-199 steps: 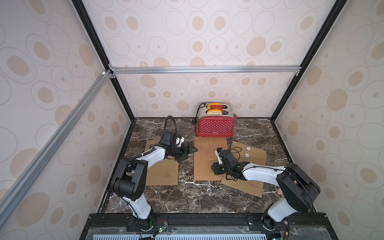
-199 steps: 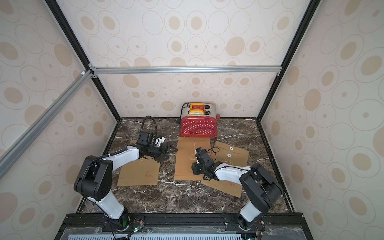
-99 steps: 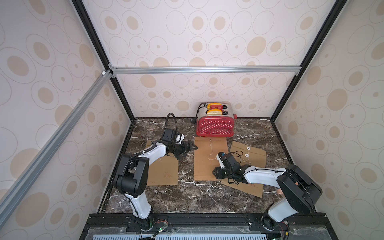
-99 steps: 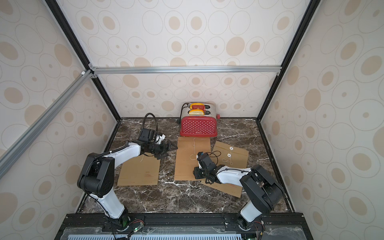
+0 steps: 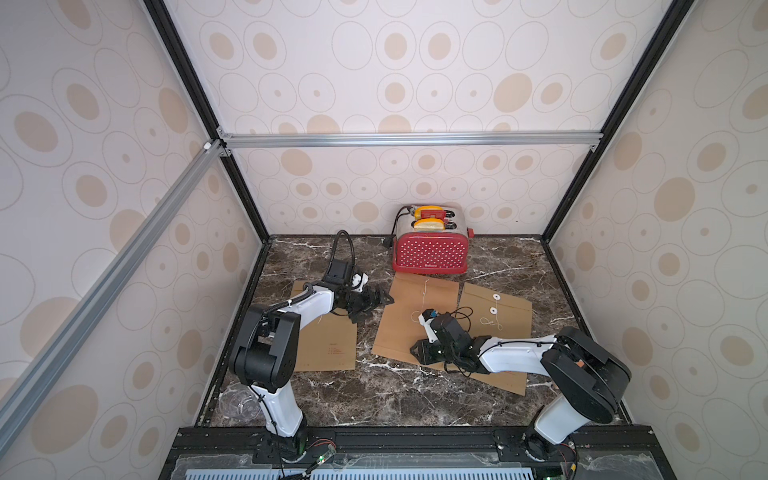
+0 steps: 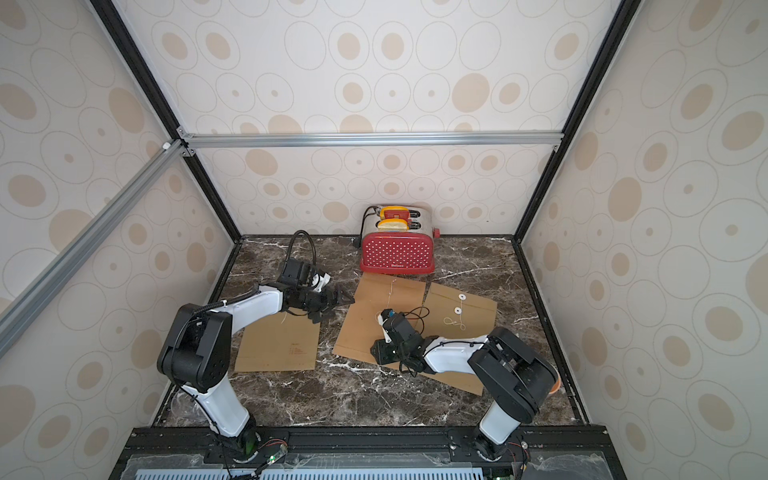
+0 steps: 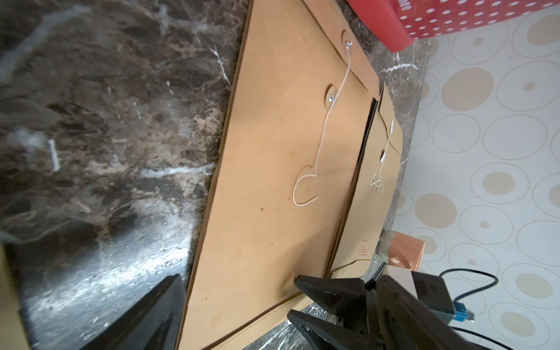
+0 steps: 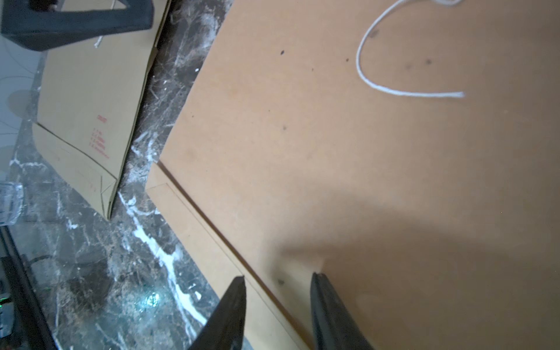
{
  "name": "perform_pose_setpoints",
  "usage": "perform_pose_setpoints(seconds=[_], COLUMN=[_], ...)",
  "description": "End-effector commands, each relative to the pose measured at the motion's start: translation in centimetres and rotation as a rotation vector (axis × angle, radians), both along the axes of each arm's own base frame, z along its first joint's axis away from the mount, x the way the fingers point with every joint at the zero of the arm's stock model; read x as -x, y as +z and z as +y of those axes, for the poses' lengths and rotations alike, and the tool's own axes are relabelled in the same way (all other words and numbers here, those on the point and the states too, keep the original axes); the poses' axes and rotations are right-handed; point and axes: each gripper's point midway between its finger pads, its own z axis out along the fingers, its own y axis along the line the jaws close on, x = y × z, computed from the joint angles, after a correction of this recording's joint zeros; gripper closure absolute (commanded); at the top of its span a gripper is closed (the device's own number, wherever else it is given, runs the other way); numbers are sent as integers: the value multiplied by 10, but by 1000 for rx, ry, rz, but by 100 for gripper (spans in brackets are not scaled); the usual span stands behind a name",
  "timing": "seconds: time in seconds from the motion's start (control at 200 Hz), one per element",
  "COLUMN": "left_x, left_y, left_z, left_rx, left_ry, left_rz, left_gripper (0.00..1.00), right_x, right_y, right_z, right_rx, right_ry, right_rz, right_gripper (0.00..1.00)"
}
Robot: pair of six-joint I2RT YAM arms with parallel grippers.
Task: Close the mouth of the file bag
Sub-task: Pick up the file bag from the center of the board.
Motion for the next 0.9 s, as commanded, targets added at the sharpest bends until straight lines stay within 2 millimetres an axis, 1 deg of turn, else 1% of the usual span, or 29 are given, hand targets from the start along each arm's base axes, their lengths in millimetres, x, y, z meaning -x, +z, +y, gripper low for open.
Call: perform_pose_setpoints(seconds=[0.0, 0.095, 0.185, 0.225, 0.305, 0.376, 0.486, 0.541, 0.651, 0.781, 0.896], left_x=[-4, -5, -5, -4, -4, -4, -5, -4, -2, -4, -4], left_y=[-12, -14, -15, -15, -17, -18, -20, -23, -29, -30, -32], left_z=[2, 3, 4, 4, 3, 2, 1, 0, -2, -1, -2], left_rx=[-10, -16, -27, -27, -23, -9, -3, 1, 19, 7, 12], left_ry=[16, 14, 13, 13, 15, 18, 20, 22, 23, 25, 25], left_rz=[30, 33, 33, 33, 39, 47, 52, 62, 85, 80, 92], left_gripper=[1, 1, 1, 1, 1, 1, 1, 1, 1, 1, 1], right_x=[18, 18, 7, 2, -11, -24, -44, -53, -66, -74, -75], right_y=[-4, 17, 37, 43, 47, 47, 49, 48, 41, 28, 13], right_z=[-5, -10, -28, -38, -60, -79, -98, -100, -97, -91, -87], right_rx=[-7, -18, 19, 36, 41, 42, 86, 86, 79, 94, 114], right_ry=[18, 28, -13, -28, -88, -139, -180, -184, -177, -159, -141], right_rz=[60, 15, -53, -65, -57, -45, -62, -51, -25, -8, 33], right_gripper=[61, 61, 60, 60, 59, 58, 56, 56, 56, 56, 57])
